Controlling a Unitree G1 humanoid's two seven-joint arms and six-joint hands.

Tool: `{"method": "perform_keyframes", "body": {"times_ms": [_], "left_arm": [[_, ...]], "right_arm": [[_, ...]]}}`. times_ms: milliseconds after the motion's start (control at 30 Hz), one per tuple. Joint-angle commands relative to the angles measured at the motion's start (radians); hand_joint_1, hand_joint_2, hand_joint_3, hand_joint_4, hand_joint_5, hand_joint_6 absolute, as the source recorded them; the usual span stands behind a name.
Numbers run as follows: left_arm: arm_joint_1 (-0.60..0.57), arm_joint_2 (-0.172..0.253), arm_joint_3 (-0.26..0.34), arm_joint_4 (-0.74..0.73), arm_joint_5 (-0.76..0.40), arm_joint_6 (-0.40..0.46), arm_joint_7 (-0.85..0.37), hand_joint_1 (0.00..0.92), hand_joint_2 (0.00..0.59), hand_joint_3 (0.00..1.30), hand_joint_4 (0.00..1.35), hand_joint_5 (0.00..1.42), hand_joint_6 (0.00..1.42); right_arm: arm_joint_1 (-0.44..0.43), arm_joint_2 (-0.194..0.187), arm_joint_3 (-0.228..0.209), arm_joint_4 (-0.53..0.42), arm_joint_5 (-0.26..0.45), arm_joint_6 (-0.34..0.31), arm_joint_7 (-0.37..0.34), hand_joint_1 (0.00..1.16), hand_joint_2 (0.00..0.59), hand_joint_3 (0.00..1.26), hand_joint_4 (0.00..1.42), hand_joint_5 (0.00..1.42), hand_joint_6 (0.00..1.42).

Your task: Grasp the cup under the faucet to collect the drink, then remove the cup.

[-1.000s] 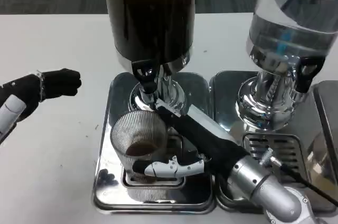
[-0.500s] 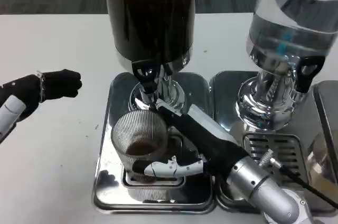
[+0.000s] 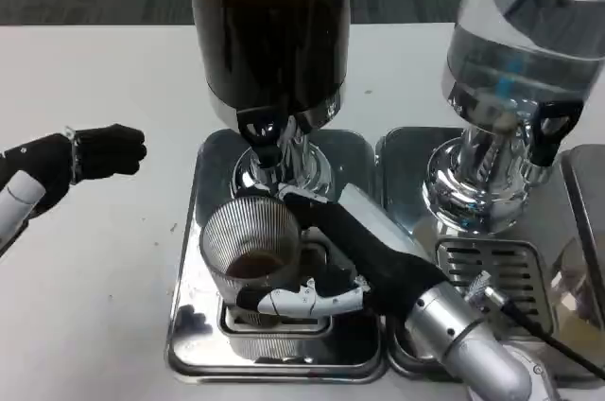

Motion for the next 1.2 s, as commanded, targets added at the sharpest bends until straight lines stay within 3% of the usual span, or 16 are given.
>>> {"method": "perform_keyframes", "body": {"times_ms": [33, 633, 1200], "left_arm": [[0.001, 0.017, 0.016, 0.004, -0.003, -0.001, -0.010, 0.000, 0.137, 0.36, 0.31, 0.28, 0.19], [0.018, 0.013, 0.028, -0.015, -0.003, 0.008, -0.010, 0.000, 0.144, 0.37, 0.32, 0.28, 0.21], [0.005, 0.010, 0.017, -0.006, -0.002, 0.014, -0.014, 0.000, 0.147, 0.36, 0.32, 0.29, 0.21]], "right_arm": [[0.016, 0.005, 0.003, -0.010, -0.009, 0.016, -0.014, 0.72, 0.200, 0.25, 0.16, 0.27, 0.29], [0.042, 0.033, 0.009, -0.021, -0.037, -0.001, -0.101, 0.70, 0.209, 0.33, 0.38, 0.46, 0.49], [0.093, 0.034, -0.018, -0.059, -0.033, -0.023, -0.168, 0.70, 0.217, 0.38, 0.45, 0.56, 0.57]]}}
